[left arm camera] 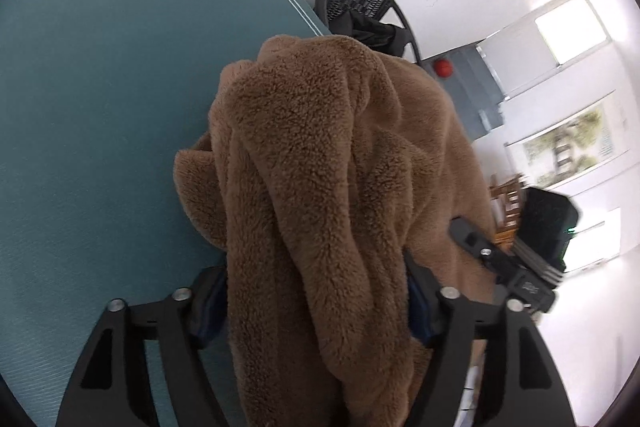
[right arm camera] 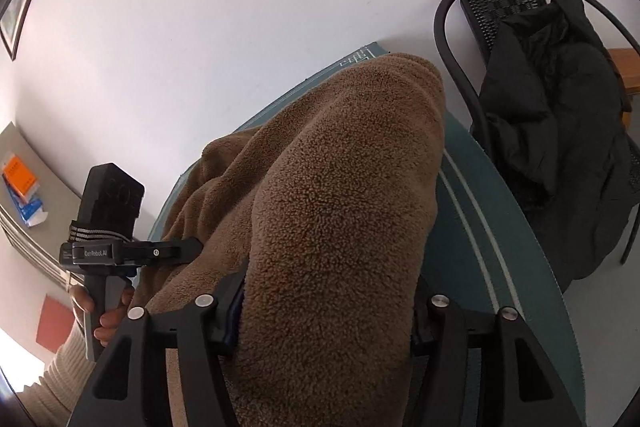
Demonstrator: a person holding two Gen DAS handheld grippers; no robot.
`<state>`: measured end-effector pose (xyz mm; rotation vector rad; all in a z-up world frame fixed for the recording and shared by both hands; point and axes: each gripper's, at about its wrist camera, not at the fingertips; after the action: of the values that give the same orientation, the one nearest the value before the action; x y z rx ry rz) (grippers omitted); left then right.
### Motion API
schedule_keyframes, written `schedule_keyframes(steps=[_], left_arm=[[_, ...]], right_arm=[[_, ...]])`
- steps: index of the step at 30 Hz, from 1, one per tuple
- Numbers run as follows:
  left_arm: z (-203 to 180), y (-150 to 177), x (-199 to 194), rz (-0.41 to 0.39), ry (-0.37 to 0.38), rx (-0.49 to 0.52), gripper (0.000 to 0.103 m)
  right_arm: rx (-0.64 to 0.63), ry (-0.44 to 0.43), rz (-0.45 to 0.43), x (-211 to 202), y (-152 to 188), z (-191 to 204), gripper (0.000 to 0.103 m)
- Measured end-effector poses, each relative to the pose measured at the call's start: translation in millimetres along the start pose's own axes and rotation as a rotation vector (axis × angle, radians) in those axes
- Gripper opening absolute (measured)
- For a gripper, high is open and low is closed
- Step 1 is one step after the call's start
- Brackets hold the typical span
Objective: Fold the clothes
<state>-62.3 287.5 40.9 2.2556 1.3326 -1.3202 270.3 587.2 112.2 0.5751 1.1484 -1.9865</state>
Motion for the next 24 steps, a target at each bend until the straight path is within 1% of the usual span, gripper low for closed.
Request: schedule_keyframes(steps=[1, 2, 3, 6, 8, 10, 11, 12, 13, 14, 16, 18, 19, 20, 22, 24], left_arm=[[-2.7, 1.1, -2.6, -0.004, -0.024, 0.007, 0.079], [3.1, 11.5, -10.2, -0.014, -0.060, 0.021, 0.079], [6.4, 29.8, -26.4, -0.028, -0.093, 0.042, 0.079], [-13.4, 41.7, -50.3, -0.087, -0.167, 0.121, 0.079], [-29.1, 54.1, -67.6, -0.136, -0.185, 0.173, 0.080], [-44.7, 64.0, -75.9, -0.174, -0.177, 0.219, 0.080], [-47.5, 66.1, -72.1, -0.181, -0.180, 0.228, 0.081], [-65.2, 46.4, -42.6, -0.184, -0.190, 0.232, 0.081], [-79.8, 32.8, -19.4, -0.182, -0.201, 0.244, 0.081], [-79.8, 38.0, -16.6, -0.176, -0.217, 0.252, 0.081], [-82.9, 35.0, 4.8, -0.146, -0.265, 0.256, 0.081], [-78.3, 34.0, 15.8, -0.113, -0.282, 0.239, 0.081], [-75.4, 32.5, 23.6, -0.099, -0.289, 0.226, 0.081], [-70.7, 35.5, 23.7, -0.105, -0.284, 0.203, 0.081], [-63.5, 39.1, 24.3, -0.114, -0.265, 0.194, 0.082], [-60.2, 46.0, 18.5, -0.121, -0.274, 0.197, 0.083]], right_arm=[[-0.019, 0.034, -0.006, 2.1, -13.1, 4.7, 0.072], [-0.040, 0.060, -0.013, -1.0, -18.9, 8.8, 0.072], [-0.061, 0.087, -0.024, -6.3, -18.6, 14.6, 0.072], [-0.137, 0.188, -0.100, -30.2, -4.1, 41.7, 0.072], [-0.205, 0.219, -0.176, -54.6, 13.3, 61.6, 0.072], [-0.276, 0.228, -0.235, -74.5, 28.1, 84.7, 0.072], [-0.309, 0.222, -0.251, -78.3, 32.9, 95.4, 0.072], [-0.343, 0.215, -0.267, -82.1, 37.7, 106.1, 0.072], [-0.368, 0.212, -0.261, -81.1, 42.1, 114.5, 0.072], [-0.386, 0.210, -0.241, -76.7, 46.1, 121.2, 0.072], [-0.411, 0.235, -0.188, -65.8, 57.9, 130.2, 0.072], [-0.411, 0.282, -0.123, -52.1, 77.4, 125.9, 0.072], [-0.408, 0.308, -0.100, -40.0, 78.8, 119.2, 0.072], [-0.406, 0.327, -0.090, -29.9, 76.0, 112.0, 0.072], [-0.406, 0.354, -0.079, -15.7, 72.7, 99.1, 0.072], [-0.403, 0.378, -0.077, -2.7, 71.9, 94.2, 0.073]])
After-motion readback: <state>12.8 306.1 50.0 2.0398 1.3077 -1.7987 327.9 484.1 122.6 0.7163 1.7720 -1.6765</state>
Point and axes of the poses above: each gripper's, at about its wrist camera, not at the fingertips, and x roughly the way its jaws point, z to its left, y to its underside, and after that the axes turned 7 degrees about z, right-handed
